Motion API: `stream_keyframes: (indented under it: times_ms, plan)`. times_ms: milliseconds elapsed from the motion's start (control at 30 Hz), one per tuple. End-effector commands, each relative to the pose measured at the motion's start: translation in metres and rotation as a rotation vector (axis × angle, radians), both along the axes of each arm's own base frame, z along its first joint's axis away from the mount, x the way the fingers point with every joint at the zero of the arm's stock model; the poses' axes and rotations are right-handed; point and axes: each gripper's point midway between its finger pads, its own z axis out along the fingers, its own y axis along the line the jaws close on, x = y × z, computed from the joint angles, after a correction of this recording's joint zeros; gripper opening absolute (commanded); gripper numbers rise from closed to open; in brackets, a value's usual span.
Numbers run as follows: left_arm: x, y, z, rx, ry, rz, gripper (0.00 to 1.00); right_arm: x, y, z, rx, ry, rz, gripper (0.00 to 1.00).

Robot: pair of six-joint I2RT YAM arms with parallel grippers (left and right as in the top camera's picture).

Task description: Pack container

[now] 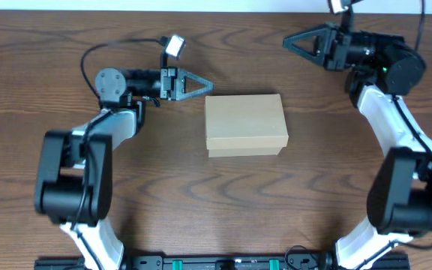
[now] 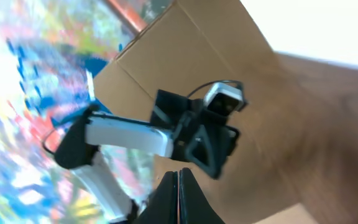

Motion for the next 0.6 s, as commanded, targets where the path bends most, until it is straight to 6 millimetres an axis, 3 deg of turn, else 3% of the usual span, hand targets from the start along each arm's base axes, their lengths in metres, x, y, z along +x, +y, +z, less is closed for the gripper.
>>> stream_keyframes:
  times_ms: [0,167,300,367,467,533,567]
  plan:
    - [-0.02,0.003,0.041,-0.016,-0.226,-0.004,0.06,-0.037,0.008,0.036,-0.032,-0.34,0.019,0.02]
    - [-0.042,0.018,0.09,-0.029,-0.416,0.033,0.07,-0.065,0.009,0.064,-0.044,-0.528,0.016,0.1]
    - [-0.04,0.048,0.124,-0.017,-0.575,0.125,0.1,-0.081,0.009,0.079,-0.054,-0.684,0.01,0.18]
    - [-0.031,0.067,0.14,-0.001,-0.622,0.183,0.1,-0.078,0.006,0.085,-0.059,-0.693,-0.001,0.16]
    - [-0.014,0.095,0.163,0.028,-0.673,0.264,0.28,-0.064,-0.003,0.093,-0.058,-0.694,-0.039,0.15]
    - [-0.005,0.112,0.178,0.048,-0.709,0.308,0.29,-0.051,-0.014,0.1,-0.06,-0.675,-0.08,0.13]
    - [0.0,0.118,0.184,0.056,-0.716,0.326,0.96,-0.044,-0.021,0.105,-0.062,-0.665,-0.108,0.09]
